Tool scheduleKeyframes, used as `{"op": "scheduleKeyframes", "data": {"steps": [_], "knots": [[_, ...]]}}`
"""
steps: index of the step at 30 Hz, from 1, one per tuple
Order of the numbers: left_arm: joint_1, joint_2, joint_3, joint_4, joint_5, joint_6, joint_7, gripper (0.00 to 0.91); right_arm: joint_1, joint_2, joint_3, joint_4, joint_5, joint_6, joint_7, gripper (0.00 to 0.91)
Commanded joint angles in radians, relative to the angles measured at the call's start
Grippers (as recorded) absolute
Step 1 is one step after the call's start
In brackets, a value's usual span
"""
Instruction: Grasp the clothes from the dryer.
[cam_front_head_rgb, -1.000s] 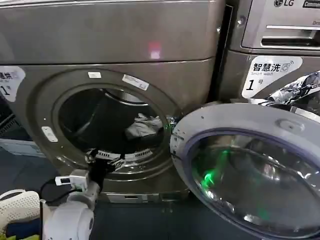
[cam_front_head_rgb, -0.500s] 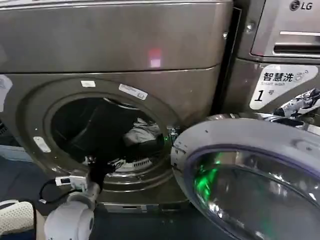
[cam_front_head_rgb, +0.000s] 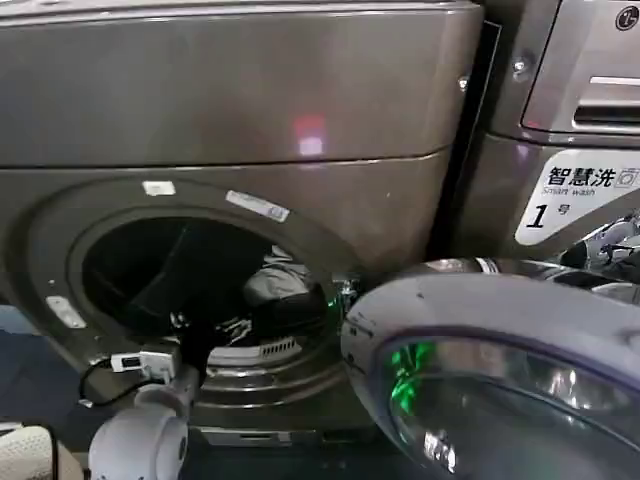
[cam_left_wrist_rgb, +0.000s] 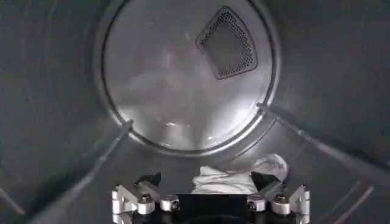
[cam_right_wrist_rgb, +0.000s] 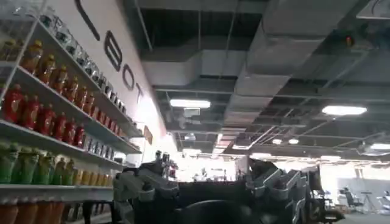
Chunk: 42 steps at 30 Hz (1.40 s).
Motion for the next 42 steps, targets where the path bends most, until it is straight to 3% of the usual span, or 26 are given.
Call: {"op": "scheduleKeyframes", "data": {"steps": [1, 8, 15, 36, 39, 41, 42], "knots": [[-0.076, -0.014, 0.004, 0.086, -0.009, 0.039, -0.013, 0.907, -0.001, -0.001, 0.000, 0.004, 0.002, 0.010, -0.003, 0.907], [-0.250, -0.012, 0.017, 0.318, -0.017, -0.058, -0.030, 0.907, 0.000, -0.002, -0.008, 0.008, 0.001, 0.010, -0.003, 0.907], [-0.447, -0.030, 0.019, 0.593, -0.010, -0.225, -0.040, 0.907, 0.006, -0.009, -0.015, 0.011, 0.000, 0.009, -0.004, 0.907], [-0.923, -0.051, 0.022, 1.337, 0.027, -0.412, -0.020, 0.907, 0.004, -0.017, -0.016, 0.027, 0.001, 0.004, -0.008, 0.907], [-0.962, -0.056, 0.019, 1.400, 0.156, -0.436, -0.003, 0.907, 0.005, -0.018, -0.016, 0.026, 0.001, 0.004, -0.008, 0.907], [-1.000, -0.057, 0.019, 1.490, 0.391, -0.517, 0.043, 0.907, 0.006, -0.018, -0.020, 0.025, 0.001, 0.004, -0.008, 0.907], [-1.007, -0.054, 0.019, 1.496, 0.431, -0.505, 0.094, 0.907, 0.005, -0.016, -0.021, 0.024, 0.001, 0.006, -0.008, 0.907]]}}
